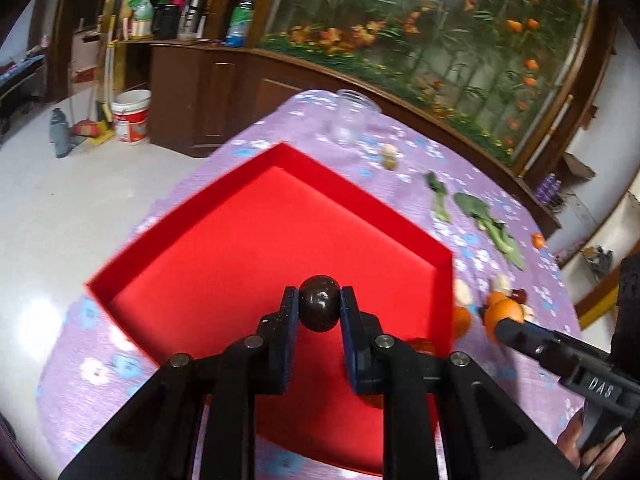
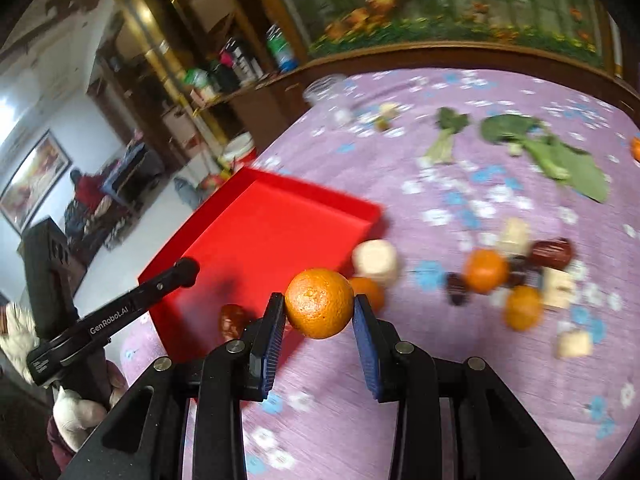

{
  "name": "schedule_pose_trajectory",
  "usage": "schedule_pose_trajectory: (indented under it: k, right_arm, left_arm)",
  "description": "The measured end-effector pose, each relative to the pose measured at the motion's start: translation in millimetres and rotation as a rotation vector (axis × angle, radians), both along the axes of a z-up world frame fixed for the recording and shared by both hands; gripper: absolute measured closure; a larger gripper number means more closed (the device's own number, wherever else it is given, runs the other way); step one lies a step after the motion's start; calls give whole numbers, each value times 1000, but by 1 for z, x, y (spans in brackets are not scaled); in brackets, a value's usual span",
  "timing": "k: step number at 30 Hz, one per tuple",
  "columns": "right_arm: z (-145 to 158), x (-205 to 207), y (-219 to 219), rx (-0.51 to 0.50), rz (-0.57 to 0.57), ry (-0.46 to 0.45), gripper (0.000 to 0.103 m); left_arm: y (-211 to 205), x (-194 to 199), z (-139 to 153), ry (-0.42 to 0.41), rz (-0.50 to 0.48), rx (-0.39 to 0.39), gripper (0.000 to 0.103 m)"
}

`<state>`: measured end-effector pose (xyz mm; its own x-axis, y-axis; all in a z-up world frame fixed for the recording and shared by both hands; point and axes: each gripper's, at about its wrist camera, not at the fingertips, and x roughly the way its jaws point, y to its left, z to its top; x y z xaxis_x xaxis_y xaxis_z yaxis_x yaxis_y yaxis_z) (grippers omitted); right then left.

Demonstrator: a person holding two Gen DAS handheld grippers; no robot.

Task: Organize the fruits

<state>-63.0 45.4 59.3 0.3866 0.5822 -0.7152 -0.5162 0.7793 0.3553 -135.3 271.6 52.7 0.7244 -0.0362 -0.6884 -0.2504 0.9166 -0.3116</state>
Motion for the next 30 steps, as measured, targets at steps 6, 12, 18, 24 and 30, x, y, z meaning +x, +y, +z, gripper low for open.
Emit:
schedule_pose_trajectory:
  k: [6,12,18,24,30]
  right_arm:
    - [-18,13,58,-46,61,39,65]
    - [-36,18,84,-53,85,76,63]
    - [-20,18,57,28,37,52,57]
    - [3,8,1,104,-60,3,53]
    - [17,-5,-59,153,-150,-26,50]
  left_arm:
    - [19,2,-6,35,31,12,83]
    - [33,-11,-7,12,52,-27,57]
    - [31,-21,8,-30,67,-61,51]
    - [2,-26,30,-76,14,-63,47]
    - [-40,-37,59,-128,-59,-18,46]
